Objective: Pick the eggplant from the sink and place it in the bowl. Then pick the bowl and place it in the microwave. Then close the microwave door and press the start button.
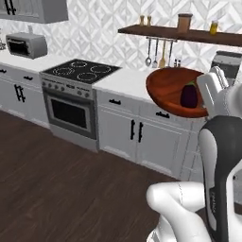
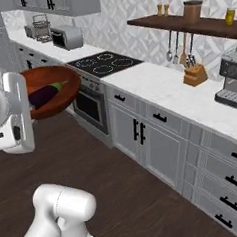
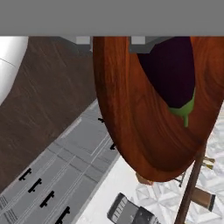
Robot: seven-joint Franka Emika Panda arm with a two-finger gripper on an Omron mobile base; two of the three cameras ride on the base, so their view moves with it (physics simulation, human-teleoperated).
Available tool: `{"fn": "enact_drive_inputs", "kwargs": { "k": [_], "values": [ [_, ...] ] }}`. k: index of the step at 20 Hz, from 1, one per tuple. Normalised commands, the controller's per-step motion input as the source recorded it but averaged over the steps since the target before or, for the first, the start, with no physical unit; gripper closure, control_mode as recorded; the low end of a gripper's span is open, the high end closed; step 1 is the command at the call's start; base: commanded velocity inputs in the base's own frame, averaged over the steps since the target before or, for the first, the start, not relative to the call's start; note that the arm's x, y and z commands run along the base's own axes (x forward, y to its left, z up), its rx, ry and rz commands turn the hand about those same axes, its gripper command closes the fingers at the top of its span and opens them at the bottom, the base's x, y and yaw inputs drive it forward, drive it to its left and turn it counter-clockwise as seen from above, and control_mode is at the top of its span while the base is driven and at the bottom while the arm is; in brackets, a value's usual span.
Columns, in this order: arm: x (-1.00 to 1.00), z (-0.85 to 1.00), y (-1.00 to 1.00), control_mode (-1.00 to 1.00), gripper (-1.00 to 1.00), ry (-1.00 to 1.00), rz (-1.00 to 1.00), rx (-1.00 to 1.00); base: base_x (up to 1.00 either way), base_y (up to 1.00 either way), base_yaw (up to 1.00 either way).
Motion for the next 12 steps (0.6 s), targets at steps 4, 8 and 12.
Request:
{"fn": "enact_drive_inputs", "kwargs": {
  "k": [4, 8, 12],
  "values": [
    [0.0, 0.0, 0.0, 1.0, 1.0, 0.0, 0.0, 0.0, 0.95, 0.03, 0.47],
    [0.0, 0.0, 0.0, 1.0, 1.0, 0.0, 0.0, 0.0, 0.68, 0.01, 0.63],
    [0.0, 0.0, 0.0, 1.0, 1.0, 0.0, 0.0, 0.0, 0.49, 0.01, 0.84]
  ]
}}
